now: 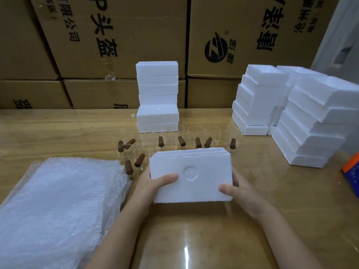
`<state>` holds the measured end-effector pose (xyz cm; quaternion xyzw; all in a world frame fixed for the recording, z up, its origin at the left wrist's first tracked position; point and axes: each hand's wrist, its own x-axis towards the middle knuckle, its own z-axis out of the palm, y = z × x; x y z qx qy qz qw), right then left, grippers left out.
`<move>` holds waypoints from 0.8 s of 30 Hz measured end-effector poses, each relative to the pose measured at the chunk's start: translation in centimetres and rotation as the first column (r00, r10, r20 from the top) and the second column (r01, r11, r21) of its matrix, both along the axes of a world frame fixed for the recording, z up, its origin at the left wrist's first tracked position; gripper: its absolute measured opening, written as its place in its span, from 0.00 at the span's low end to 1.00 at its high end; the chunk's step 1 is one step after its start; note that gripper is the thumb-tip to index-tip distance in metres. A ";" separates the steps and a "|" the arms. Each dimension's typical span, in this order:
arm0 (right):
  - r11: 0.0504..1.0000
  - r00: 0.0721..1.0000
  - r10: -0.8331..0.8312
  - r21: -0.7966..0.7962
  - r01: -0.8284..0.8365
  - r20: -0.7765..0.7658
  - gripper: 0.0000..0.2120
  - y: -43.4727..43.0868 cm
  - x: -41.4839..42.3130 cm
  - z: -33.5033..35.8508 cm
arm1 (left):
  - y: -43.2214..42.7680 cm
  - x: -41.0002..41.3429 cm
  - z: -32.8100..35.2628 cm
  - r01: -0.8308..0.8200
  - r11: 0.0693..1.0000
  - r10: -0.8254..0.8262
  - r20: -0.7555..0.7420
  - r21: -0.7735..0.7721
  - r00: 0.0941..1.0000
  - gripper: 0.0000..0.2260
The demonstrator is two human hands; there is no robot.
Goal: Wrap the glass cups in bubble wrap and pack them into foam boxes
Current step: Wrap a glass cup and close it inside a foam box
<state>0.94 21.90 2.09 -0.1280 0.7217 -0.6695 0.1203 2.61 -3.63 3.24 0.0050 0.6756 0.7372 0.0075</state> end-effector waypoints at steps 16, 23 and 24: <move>0.930 0.943 -0.205 -0.248 0.271 0.262 0.33 -1.5 -0.5 0.2 | 2.1 -0.4 1.8 -0.703 0.276 -0.297 -0.753 -0.656 0.587 0.22; 0.817 0.853 -0.181 -0.409 0.408 0.489 0.30 -1.2 -0.4 0.6 | 4.4 -0.6 2.9 -0.744 -0.032 -0.695 -0.520 -0.668 0.497 0.29; 0.814 0.856 -0.159 -0.425 0.396 0.492 0.30 -1.2 -0.3 0.6 | 4.2 -0.8 3.2 -0.768 -0.052 -0.709 -0.517 -0.639 0.479 0.27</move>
